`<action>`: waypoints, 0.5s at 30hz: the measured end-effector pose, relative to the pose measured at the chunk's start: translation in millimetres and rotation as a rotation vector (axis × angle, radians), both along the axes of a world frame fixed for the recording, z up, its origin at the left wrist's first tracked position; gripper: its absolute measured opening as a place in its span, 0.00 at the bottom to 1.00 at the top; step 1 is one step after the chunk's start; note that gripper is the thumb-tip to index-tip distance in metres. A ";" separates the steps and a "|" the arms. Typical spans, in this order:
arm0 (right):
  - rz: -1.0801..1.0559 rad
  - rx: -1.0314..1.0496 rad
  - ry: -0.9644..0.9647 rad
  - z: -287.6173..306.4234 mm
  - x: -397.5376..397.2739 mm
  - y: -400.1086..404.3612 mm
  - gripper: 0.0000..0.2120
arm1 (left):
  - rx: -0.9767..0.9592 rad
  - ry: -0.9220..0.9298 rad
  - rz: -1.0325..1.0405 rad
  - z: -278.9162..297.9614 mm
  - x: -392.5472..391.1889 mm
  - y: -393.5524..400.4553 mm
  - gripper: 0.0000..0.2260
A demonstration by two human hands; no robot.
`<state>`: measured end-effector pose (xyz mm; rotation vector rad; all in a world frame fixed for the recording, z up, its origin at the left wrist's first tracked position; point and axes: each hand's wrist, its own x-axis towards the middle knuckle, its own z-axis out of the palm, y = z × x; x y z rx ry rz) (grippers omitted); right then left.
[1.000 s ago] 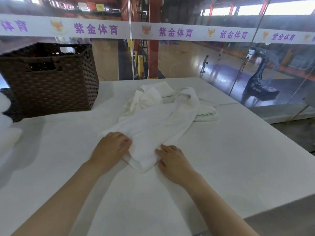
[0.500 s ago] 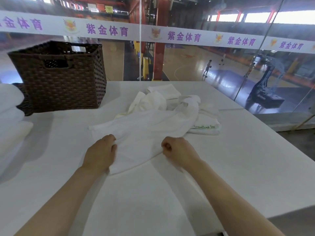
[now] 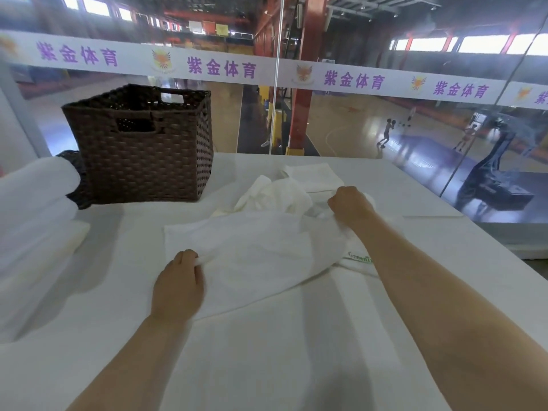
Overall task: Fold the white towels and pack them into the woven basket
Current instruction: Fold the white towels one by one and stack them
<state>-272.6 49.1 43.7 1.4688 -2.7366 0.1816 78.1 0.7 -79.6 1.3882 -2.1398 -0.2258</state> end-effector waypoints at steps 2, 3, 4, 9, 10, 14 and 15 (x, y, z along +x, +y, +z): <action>-0.026 0.105 0.113 -3.9 -5.0 -8.6 0.14 | -0.004 0.018 -0.007 -2.7 2.3 -3.4 0.03; -0.038 0.126 0.159 -7.1 -11.3 -14.8 0.15 | -0.008 0.020 -0.008 -3.1 2.6 -4.8 0.03; -0.062 0.125 0.170 -8.7 -15.1 -19.2 0.14 | -0.009 0.019 -0.007 -3.9 2.5 -6.1 0.03; -0.081 0.092 0.115 -19.9 -30.9 -37.6 0.18 | 0.002 0.018 -0.009 -4.7 1.3 -7.0 0.03; -0.093 0.112 0.113 -22.2 -33.0 -39.7 0.19 | 0.002 0.021 -0.004 -4.6 1.2 -7.0 0.03; -0.124 0.166 0.144 -27.5 -38.5 -41.9 0.17 | -0.001 0.036 0.005 -2.5 0.3 -5.6 0.03; -0.128 0.161 0.146 -27.8 -39.7 -41.3 0.16 | -0.001 0.041 0.006 -1.8 0.1 -5.4 0.03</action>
